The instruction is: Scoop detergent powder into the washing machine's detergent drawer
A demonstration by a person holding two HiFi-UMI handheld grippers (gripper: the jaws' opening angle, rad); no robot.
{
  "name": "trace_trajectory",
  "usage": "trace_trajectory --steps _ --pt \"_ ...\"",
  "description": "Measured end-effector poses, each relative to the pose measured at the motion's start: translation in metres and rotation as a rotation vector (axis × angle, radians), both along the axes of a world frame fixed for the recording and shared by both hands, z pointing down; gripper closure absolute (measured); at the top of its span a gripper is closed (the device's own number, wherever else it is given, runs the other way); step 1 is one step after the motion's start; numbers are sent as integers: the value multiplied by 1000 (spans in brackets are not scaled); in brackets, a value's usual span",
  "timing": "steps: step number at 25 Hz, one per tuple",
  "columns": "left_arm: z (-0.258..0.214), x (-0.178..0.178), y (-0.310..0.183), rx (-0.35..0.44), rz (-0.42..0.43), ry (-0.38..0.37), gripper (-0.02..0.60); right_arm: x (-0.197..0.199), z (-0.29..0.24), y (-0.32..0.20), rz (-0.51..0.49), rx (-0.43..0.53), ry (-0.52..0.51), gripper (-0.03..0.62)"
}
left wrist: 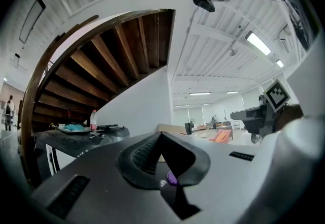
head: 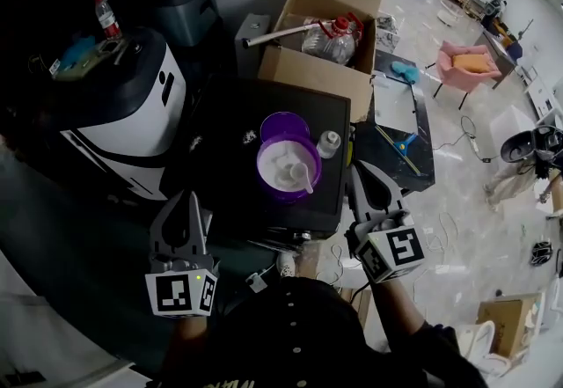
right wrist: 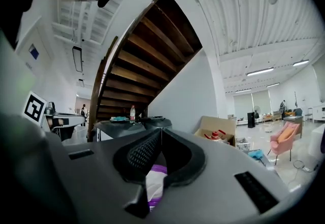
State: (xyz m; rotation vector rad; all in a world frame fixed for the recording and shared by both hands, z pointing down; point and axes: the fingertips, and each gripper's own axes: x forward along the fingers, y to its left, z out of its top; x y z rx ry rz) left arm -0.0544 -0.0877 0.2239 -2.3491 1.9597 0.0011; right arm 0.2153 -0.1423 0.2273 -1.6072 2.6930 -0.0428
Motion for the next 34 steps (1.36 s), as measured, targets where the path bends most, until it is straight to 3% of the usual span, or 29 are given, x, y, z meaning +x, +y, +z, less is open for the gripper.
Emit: trace_trajectory --steps 5,34 --pt "-1 -10 4 7 -26 0 572 1 5 4 0 11 4 563" --pt "5 6 2 -10 6 -7 572 -18 -10 4 -47 76 44 566"
